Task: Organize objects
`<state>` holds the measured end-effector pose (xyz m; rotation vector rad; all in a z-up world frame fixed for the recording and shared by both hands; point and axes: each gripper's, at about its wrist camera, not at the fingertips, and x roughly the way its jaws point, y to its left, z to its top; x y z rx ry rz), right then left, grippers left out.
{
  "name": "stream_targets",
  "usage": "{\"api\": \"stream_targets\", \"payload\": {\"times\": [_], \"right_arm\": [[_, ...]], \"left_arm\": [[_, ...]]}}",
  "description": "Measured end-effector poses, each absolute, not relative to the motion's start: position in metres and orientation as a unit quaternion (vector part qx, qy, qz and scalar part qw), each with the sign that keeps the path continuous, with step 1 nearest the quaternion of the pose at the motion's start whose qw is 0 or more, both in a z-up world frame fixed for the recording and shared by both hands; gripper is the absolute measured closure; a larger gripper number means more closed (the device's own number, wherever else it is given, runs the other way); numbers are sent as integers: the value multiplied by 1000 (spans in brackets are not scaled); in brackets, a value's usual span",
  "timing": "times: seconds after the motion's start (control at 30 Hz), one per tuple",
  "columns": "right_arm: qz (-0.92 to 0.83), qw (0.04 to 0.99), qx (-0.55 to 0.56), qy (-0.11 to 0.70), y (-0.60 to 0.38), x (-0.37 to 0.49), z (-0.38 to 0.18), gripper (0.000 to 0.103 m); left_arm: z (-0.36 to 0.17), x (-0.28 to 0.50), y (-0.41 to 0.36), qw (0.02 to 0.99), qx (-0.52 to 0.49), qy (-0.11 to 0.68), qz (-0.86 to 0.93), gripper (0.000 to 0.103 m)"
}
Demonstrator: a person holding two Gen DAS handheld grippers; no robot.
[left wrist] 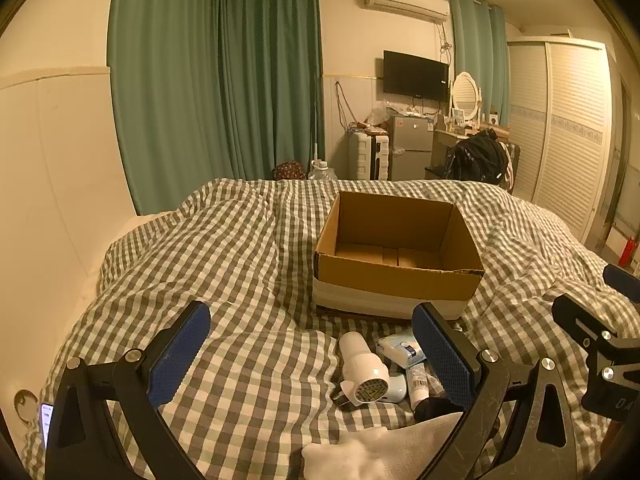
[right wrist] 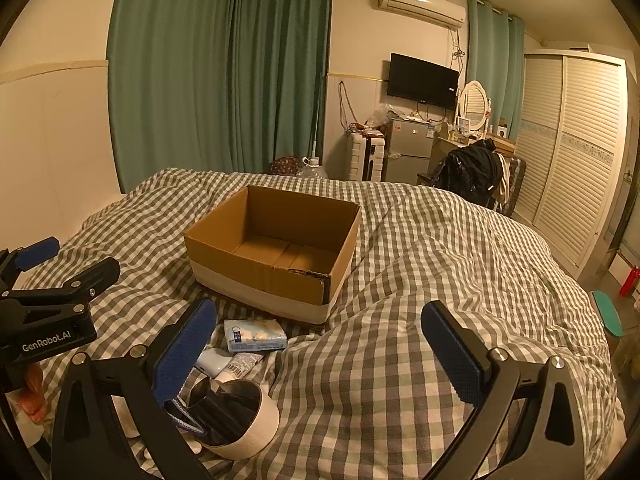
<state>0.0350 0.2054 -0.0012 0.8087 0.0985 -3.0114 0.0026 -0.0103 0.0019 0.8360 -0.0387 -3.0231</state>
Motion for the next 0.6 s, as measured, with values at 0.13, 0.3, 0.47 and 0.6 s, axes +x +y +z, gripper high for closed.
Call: {"api": "stream_targets", "payload": {"times": [0.13, 0.3, 0.47, 0.6], "right_arm": [[-966, 15, 256, 34, 204, 36, -1, 0], [-966, 17, 257, 34, 203, 36, -1, 0], [-966, 21, 257, 32, 204, 38, -1, 0], [-967, 23, 253, 32, 204, 41, 1, 0]], "left_arm": [[3, 2, -12, 2, 265, -11, -964, 0], [3, 3, -13, 2, 264, -11, -964, 0], [5, 5, -13, 5, 263, -10, -965, 0], [6, 8, -14, 7, 262, -10, -965, 0]]}}
